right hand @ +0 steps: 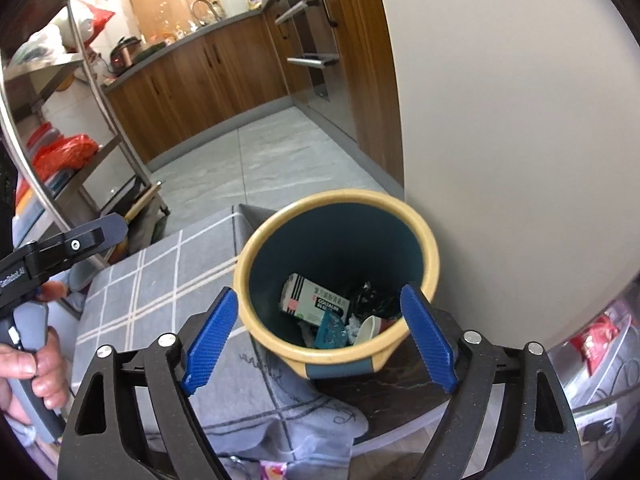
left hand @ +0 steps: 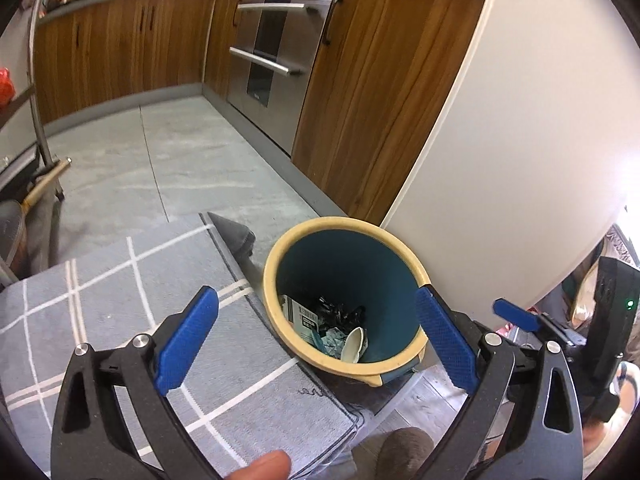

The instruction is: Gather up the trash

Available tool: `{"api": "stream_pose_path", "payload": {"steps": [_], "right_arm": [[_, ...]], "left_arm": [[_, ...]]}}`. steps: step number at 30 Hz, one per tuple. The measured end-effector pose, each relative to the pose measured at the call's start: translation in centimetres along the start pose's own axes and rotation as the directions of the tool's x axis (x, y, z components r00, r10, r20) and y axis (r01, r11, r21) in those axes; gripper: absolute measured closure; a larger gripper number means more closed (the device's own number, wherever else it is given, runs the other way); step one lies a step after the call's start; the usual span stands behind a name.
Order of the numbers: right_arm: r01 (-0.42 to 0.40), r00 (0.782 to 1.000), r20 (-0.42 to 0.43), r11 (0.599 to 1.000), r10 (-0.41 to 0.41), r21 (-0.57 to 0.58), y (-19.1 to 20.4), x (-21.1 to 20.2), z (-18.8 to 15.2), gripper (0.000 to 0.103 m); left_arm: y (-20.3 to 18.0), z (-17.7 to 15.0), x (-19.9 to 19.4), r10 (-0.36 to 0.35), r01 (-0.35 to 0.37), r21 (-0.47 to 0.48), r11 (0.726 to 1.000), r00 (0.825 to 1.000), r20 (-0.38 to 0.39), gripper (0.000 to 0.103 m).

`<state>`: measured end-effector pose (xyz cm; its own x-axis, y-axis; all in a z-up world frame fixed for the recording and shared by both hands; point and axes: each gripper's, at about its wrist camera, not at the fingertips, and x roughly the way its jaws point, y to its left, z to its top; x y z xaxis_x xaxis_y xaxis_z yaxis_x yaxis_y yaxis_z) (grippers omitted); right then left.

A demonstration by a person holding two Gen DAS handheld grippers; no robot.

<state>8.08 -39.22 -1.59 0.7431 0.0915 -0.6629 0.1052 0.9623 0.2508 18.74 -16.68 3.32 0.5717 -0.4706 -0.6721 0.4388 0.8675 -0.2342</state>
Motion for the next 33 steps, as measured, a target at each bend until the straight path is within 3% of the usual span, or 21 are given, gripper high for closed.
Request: {"api": "stream_pose_path", "payload": {"steps": [11, 17, 33], "right_arm": [[0.023, 0.996, 0.091, 0.999, -0.020, -0.028, -0.3, -4.9, -1.3, 0.012], [0.049, 0.989, 0.143, 0.998, -0.043, -0.039, 0.0, -6.8, -1.8, 0.011], [0.070, 0.979, 0.196, 0.997, -0.065, -0.022, -0.5, -9.6, -3.2, 0.011]], "left_arm": [[-0.5, -3.2, -4.3, 0.013, -0.012, -0.012, 1.000, 0.996, 0.084, 0.006], [-1.8, -5.0, -5.8, 0.044, -0.048, 0.031, 0.998, 0.990, 0.131, 0.006], [-3.1, -6.6, -6.5, 0.020, -0.030, 0.061, 0.998, 0.987, 0.159, 0.006]]}}
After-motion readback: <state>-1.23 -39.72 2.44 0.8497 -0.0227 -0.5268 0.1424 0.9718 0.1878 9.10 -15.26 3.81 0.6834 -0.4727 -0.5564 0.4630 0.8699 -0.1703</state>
